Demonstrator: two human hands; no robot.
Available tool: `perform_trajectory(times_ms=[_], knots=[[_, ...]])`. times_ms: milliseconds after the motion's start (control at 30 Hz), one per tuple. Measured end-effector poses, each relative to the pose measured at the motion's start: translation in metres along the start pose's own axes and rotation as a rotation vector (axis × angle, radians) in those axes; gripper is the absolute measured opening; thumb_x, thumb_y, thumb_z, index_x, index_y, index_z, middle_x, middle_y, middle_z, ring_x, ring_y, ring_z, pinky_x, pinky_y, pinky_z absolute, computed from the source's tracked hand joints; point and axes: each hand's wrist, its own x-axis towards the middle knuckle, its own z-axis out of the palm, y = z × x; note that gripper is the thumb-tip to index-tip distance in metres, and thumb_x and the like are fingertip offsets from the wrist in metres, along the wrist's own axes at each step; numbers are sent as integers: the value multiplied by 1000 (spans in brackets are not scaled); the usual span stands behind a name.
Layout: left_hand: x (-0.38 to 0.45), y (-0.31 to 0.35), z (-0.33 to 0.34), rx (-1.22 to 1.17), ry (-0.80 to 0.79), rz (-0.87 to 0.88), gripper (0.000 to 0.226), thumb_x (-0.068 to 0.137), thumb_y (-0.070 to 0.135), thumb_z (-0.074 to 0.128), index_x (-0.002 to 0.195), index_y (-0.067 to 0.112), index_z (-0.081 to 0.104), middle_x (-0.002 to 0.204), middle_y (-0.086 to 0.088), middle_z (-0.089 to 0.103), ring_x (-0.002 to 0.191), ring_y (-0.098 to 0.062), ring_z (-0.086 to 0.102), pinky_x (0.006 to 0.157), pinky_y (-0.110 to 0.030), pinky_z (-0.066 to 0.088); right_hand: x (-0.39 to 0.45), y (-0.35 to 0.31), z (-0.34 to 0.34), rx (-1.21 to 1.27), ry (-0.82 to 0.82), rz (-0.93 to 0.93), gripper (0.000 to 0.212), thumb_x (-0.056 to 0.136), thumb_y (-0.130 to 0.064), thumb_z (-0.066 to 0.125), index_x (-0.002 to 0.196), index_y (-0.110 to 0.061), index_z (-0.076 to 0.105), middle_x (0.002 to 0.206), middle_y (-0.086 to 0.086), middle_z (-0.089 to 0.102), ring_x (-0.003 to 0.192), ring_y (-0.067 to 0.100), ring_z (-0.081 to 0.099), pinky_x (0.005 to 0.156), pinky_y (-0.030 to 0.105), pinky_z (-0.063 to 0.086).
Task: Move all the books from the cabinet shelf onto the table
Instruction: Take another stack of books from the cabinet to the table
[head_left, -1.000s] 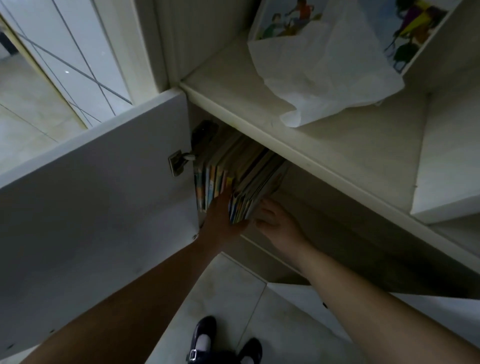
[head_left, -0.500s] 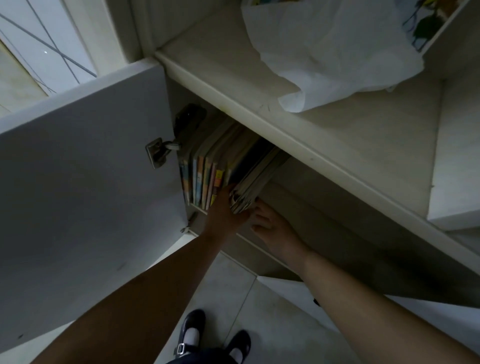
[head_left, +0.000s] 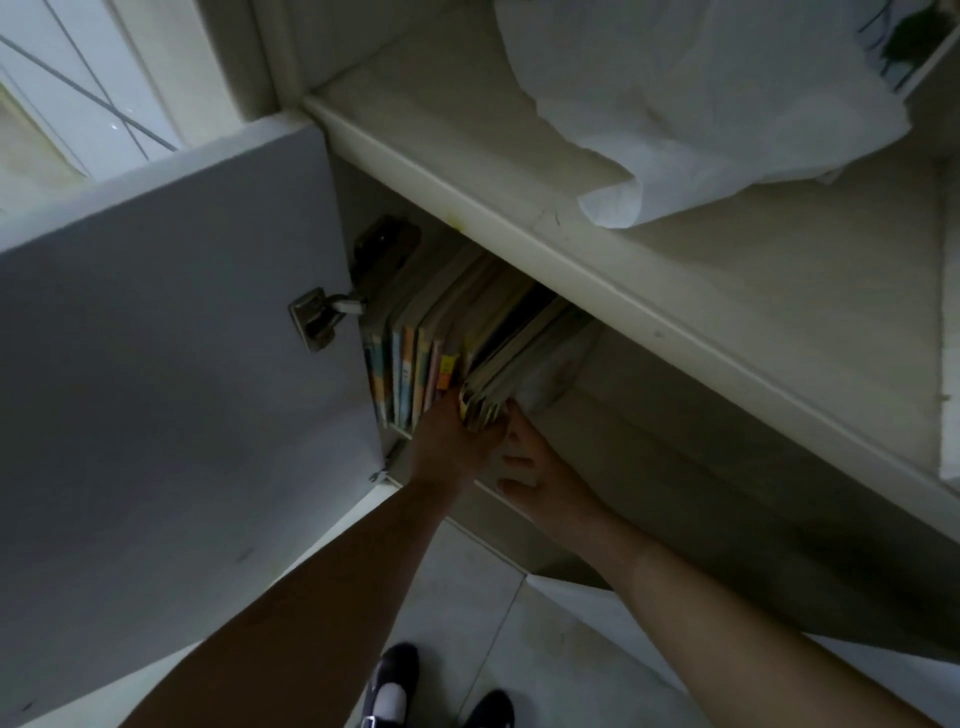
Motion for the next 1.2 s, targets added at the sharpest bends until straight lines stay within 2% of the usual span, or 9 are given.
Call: perform_trajectory(times_ms=[167,267,400,467,567,667,833,1067,1200], knots=[[-8,12,-19,-83,-92,4,49,74,27,75,119,24,58,101,10,65,95,-9,62,76,-13,46,-8,-8,-1,61,-40,-36,76,89,-6,54,137,-51,18,146,-1,39,132,14,41,110,38,37],[-20,10,-30,-102,-158,-32,52,71,34,71,121,23,59,107,5,69,98,-11,65,79,-19,52,-25,-8,-2,-3,-59,-56,73,89,-7,55,135,-52,21,134,-3,46,121,9,47,104,26,39],[-52,13,-44,-238,-209,-187,35,79,15,73,113,16,63,102,2,69,93,-13,66,70,-10,52,-54,3,2,-104,53,27,71,89,-13,61,142,-39,22,125,-4,45,119,16,49,104,33,43],[-70,12,-55,-340,-289,-271,35,79,12,72,112,14,62,106,-2,69,96,-17,67,79,-25,57,-73,7,4,-71,176,83,68,84,-15,66,142,-30,33,131,6,48,112,17,53,94,33,49],[-92,14,-70,-411,-388,-336,40,81,12,70,120,12,59,111,-5,71,101,-25,68,85,-41,57,-105,15,2,13,379,129,59,82,-16,70,134,-21,42,118,-2,52,104,10,50,79,20,48],[-111,24,-80,-492,-459,-387,42,83,8,65,124,12,57,112,-6,70,99,-24,69,80,-36,58,-140,35,4,22,548,174,69,70,-30,80,129,-21,46,121,0,53,114,16,51,95,33,48],[-128,45,-90,-547,-576,-460,42,83,13,64,124,11,58,116,-13,69,100,-29,68,77,-37,59,-190,47,5,423,430,338,96,59,-40,85,139,-25,34,129,-2,58,114,18,58,103,43,45],[-144,73,-86,-424,-833,-559,46,72,32,61,117,19,62,116,-14,69,105,-33,66,89,-46,51,-256,41,16,657,485,222,46,87,-15,61,126,-28,39,113,-8,57,103,14,57,85,27,48],[-160,89,-71,-330,-999,-535,29,79,29,59,108,21,62,98,-8,75,86,-24,72,72,-36,59,-295,56,34,689,651,233,45,77,-16,73,113,-30,50,119,3,63,104,18,63,90,34,53]])
